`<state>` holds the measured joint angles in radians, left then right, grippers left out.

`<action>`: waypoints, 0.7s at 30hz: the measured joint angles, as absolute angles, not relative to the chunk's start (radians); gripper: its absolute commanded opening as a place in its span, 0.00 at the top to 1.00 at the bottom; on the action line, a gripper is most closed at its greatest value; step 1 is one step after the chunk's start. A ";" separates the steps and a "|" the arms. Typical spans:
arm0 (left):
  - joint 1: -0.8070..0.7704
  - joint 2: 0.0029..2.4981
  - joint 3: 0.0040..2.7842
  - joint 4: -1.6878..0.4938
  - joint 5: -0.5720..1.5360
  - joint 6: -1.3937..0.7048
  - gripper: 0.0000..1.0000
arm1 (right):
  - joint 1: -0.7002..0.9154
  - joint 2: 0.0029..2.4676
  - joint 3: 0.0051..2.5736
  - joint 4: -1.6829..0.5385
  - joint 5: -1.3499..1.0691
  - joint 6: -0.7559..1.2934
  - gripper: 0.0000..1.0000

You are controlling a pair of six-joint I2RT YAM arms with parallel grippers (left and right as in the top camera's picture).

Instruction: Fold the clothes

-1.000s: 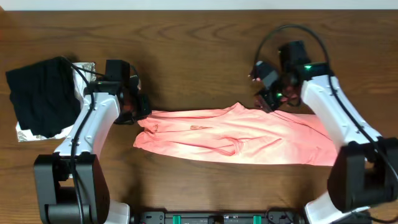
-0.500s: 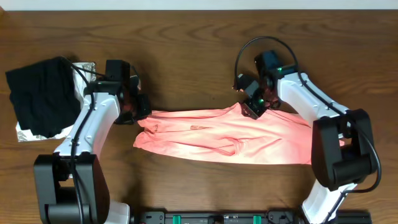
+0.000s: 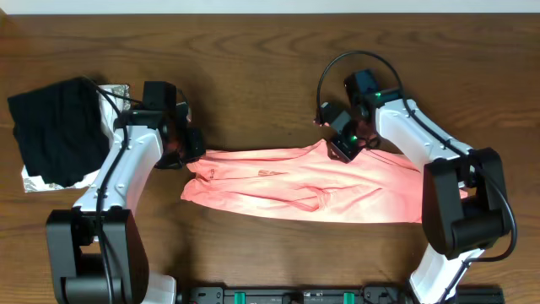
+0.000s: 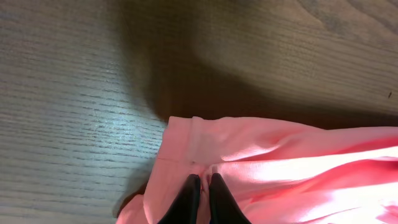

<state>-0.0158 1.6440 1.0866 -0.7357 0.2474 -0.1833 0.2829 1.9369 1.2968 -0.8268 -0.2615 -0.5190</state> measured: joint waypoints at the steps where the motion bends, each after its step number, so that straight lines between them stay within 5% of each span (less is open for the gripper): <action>1: -0.016 1.644 1.087 -0.736 0.247 -0.183 0.94 | 0.283 1.937 1.292 -0.825 -0.268 -0.519 0.58; 7: -0.016 1.644 1.087 -0.736 0.247 -0.183 0.94 | 0.283 1.937 1.255 -0.822 -0.284 -0.519 0.66; 12: -0.016 1.644 1.087 -0.736 0.247 -0.183 0.94 | 0.283 1.937 1.253 -0.813 -0.290 -0.526 0.98; 21: -0.016 1.644 1.087 -0.736 0.247 -0.183 0.94 | 0.283 1.937 1.252 -0.768 -0.290 -0.486 0.99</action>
